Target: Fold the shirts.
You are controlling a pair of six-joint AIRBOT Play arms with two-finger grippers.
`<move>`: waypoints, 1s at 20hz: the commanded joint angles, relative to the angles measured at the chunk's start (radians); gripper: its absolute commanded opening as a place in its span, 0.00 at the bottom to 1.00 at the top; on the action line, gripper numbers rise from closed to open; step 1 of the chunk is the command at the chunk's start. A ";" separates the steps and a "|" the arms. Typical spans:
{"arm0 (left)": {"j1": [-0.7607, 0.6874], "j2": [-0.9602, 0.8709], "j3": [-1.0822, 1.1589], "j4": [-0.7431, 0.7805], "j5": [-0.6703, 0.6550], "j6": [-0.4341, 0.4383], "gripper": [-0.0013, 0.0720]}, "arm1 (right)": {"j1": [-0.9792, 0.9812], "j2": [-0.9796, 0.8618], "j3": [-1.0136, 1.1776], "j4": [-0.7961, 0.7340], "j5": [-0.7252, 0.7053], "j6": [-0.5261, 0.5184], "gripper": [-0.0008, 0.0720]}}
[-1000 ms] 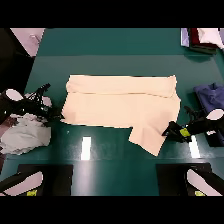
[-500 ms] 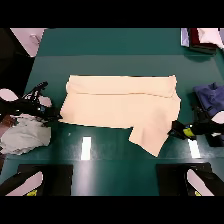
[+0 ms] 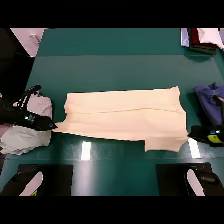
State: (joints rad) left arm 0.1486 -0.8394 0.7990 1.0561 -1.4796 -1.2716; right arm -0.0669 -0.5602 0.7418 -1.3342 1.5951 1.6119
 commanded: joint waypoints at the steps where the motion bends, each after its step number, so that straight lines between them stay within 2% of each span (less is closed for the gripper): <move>1: 0.001 0.019 0.001 -0.017 0.161 -0.016 0.04 | 0.003 -0.067 0.082 0.019 -0.108 -0.032 0.03; 3: 0.001 0.009 0.001 -0.017 0.270 -0.028 0.04 | 0.012 -0.191 0.129 0.040 -0.191 -0.083 0.03; 8: 0.001 -0.144 0.001 -0.067 0.400 -0.019 0.04 | 0.018 -0.491 0.262 0.042 -0.276 -0.121 0.03; 12: 0.001 -0.293 0.015 -0.188 0.534 0.070 0.04 | 0.018 -0.650 0.376 0.053 -0.327 -0.134 0.03; 20: 0.001 -0.491 0.147 -0.233 0.684 0.075 0.05 | 0.059 -0.927 0.563 0.069 -0.439 -0.140 0.03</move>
State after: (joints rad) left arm 0.1482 -1.2751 0.9096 0.8482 -0.8711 -1.2018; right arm -0.0223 -1.3991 1.2469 -1.2743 1.2163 1.4746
